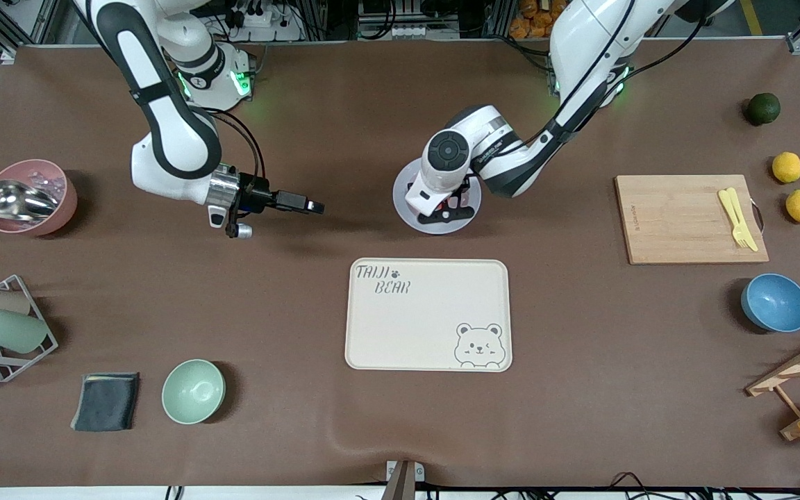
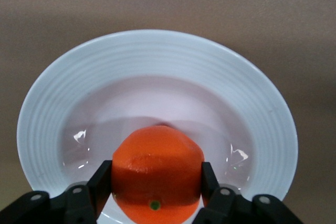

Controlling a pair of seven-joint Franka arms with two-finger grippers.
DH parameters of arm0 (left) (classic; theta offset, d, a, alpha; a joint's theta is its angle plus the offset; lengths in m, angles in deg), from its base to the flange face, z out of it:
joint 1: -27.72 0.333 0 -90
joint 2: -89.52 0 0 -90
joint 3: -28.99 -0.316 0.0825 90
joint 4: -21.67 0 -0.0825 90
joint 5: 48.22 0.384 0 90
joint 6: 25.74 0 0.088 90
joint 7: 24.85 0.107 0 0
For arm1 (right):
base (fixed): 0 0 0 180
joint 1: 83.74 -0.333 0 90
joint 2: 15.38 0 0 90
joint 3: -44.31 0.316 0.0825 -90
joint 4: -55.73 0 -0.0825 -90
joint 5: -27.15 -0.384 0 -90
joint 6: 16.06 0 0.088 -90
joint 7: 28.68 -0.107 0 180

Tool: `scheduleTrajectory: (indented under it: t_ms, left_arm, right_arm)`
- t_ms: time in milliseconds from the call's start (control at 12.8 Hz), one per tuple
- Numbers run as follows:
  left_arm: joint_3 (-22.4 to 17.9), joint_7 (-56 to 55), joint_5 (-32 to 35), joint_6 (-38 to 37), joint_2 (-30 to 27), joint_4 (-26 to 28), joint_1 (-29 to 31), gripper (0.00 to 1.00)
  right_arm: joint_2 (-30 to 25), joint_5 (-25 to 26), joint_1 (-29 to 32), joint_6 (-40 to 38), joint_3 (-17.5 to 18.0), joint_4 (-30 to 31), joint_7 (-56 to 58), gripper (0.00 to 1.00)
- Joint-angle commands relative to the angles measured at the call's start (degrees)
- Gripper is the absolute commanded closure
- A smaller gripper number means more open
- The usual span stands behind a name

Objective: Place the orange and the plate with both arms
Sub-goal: 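Release the orange on the plate while the right gripper reaches the plate rim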

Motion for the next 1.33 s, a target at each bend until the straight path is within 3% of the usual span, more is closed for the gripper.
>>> scheduleTrajectory:
  t_ms: [0, 235, 469, 938, 1095, 1251]
  left_arm:
    - [-0.4, -2.1, 2.0, -0.5, -1.3, -0.6, 0.3, 0.0]
    - [-0.4, -1.9, 1.9, -7.4, -11.0, -1.2, 1.9, 0.0]
    - [0.0, -1.0, 1.3, -8.2, -20.7, -2.7, 10.6, 0.0]
    - [-0.2, 11.0, 1.3, -19.0, -21.5, -20.3, 26.2, 0.0]
    - [-0.1, 14.3, 1.3, -22.5, -21.7, -24.1, 28.6, 0.0]
    - [-0.4, 17.4, 0.7, -25.9, -22.0, -27.1, 29.0, 0.0]
  right_arm:
    - [0.1, -4.0, -1.9, 1.5, -0.2, 0.3, 2.5, 0.0]
    - [0.9, -6.3, -3.1, 1.8, -0.2, 0.4, 5.5, 0.0]
    - [3.7, -13.7, -5.6, 2.2, -0.3, 0.3, 15.5, 0.0]
    - [10.1, -28.7, -13.9, 5.1, -0.3, -2.3, 22.7, 0.0]
    - [13.6, -34.0, -15.8, 5.2, -0.3, -4.4, 26.9, 0.0]
    - [15.0, -35.6, -16.3, 5.2, -0.3, -5.5, 28.1, 0.02]
